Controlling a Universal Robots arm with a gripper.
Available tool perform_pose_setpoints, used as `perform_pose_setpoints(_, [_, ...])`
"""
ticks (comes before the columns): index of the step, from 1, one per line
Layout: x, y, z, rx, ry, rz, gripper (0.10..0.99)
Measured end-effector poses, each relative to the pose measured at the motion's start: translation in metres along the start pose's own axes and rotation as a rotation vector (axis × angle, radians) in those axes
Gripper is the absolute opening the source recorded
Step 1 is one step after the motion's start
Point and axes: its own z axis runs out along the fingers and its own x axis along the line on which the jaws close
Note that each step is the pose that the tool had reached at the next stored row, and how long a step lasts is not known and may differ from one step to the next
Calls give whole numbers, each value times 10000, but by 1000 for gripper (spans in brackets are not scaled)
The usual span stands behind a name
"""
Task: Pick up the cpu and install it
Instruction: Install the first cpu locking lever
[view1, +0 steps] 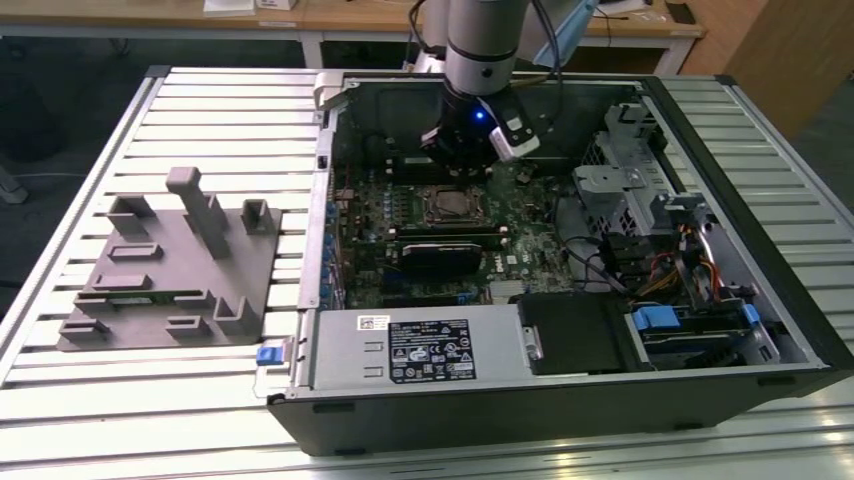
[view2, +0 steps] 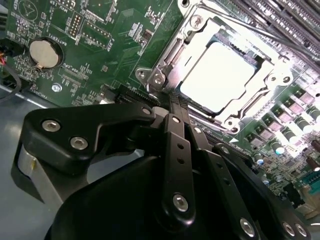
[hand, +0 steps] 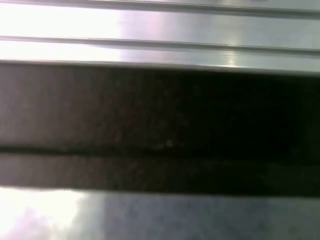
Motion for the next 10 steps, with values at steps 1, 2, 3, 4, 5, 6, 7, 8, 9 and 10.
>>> perform_pose_setpoints(1, [0,0,4,2,0,0,106])
perform_pose_setpoints(2, [-1,0,9,0,-2,0,106])
perform_pose_setpoints(3, [-1,2,13,-6,-5,0,106])
perform_pose_setpoints(4, [-1,2,15,-5,-4,0,106])
perform_pose_setpoints(5, [-1,2,17,-3,-3,-1,106])
perform_pose_setpoints(6, [-1,2,19,-3,-3,0,106])
perform_pose_setpoints(7, [-1,3,21,-2,-3,0,106])
perform_pose_setpoints(8, [-1,4,21,-3,-4,0,106])
perform_pose_setpoints(9, [-1,5,22,-5,-5,0,106])
perform_pose_setpoints(10, [-1,8,22,-11,-6,0,106])
